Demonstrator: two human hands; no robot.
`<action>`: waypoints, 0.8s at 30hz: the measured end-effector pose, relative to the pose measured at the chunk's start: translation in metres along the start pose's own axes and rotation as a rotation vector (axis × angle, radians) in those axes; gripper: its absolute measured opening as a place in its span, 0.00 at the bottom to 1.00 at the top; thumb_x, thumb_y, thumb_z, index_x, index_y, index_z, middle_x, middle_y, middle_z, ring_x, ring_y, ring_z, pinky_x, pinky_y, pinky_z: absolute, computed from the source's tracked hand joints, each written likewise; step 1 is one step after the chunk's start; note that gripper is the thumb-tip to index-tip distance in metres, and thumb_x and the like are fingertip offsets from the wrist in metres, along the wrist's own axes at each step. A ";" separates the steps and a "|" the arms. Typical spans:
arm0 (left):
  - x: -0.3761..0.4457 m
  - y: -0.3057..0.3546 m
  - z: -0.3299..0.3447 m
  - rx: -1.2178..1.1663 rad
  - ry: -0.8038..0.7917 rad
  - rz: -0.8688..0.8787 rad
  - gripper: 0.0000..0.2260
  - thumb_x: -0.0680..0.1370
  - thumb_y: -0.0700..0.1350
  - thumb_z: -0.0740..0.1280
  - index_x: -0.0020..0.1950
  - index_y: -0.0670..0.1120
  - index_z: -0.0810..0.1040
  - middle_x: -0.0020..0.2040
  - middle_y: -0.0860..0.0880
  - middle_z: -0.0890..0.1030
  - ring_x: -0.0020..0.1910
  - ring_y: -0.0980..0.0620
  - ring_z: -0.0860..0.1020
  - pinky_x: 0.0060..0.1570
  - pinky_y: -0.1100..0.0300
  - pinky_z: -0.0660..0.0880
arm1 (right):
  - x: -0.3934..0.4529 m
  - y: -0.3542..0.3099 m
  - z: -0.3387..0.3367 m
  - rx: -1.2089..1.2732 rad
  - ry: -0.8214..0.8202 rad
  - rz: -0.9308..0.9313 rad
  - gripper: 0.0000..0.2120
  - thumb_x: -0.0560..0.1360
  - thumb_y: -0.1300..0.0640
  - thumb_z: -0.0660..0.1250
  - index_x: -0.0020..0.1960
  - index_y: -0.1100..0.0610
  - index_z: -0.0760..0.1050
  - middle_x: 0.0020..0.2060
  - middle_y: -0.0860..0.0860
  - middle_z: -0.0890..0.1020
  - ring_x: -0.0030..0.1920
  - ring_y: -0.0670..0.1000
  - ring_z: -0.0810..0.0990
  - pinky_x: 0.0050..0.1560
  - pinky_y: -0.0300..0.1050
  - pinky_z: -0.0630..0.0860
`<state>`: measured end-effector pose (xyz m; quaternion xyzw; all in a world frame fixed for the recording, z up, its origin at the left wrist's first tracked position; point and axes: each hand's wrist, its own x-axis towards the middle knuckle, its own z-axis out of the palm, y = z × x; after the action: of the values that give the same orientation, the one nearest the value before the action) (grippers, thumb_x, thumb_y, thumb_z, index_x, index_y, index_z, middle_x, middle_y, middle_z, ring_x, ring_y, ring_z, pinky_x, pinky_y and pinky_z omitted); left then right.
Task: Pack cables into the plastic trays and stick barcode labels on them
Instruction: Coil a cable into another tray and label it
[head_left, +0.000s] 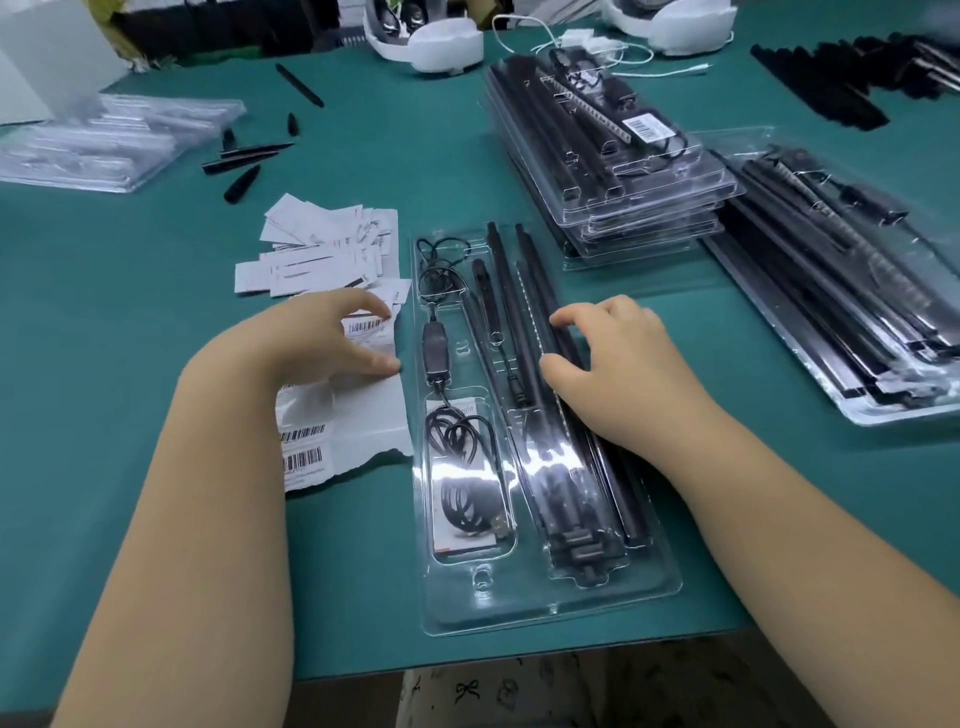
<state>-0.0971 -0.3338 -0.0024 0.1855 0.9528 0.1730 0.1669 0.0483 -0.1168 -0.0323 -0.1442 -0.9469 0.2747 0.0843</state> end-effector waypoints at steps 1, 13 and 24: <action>0.000 0.002 0.001 0.000 0.046 0.026 0.21 0.70 0.58 0.73 0.61 0.61 0.73 0.42 0.62 0.68 0.46 0.53 0.71 0.49 0.56 0.65 | 0.000 0.000 0.000 0.012 -0.004 0.000 0.20 0.76 0.47 0.60 0.67 0.48 0.67 0.58 0.48 0.69 0.62 0.49 0.63 0.53 0.43 0.61; 0.001 0.010 0.006 -0.127 0.247 0.106 0.07 0.77 0.55 0.67 0.41 0.57 0.83 0.38 0.58 0.80 0.36 0.58 0.76 0.33 0.63 0.69 | 0.000 -0.002 -0.003 0.038 -0.013 -0.001 0.20 0.76 0.48 0.60 0.67 0.48 0.68 0.59 0.48 0.69 0.62 0.49 0.64 0.53 0.43 0.62; 0.002 0.010 0.006 -0.132 0.343 0.145 0.08 0.73 0.50 0.72 0.37 0.48 0.82 0.23 0.56 0.75 0.21 0.59 0.71 0.27 0.64 0.67 | -0.001 -0.002 0.000 0.020 0.026 -0.077 0.18 0.77 0.50 0.60 0.66 0.49 0.70 0.52 0.46 0.66 0.54 0.45 0.58 0.51 0.41 0.60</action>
<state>-0.0931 -0.3225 -0.0040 0.2100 0.9380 0.2758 0.0009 0.0489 -0.1186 -0.0312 -0.1103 -0.9478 0.2787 0.1084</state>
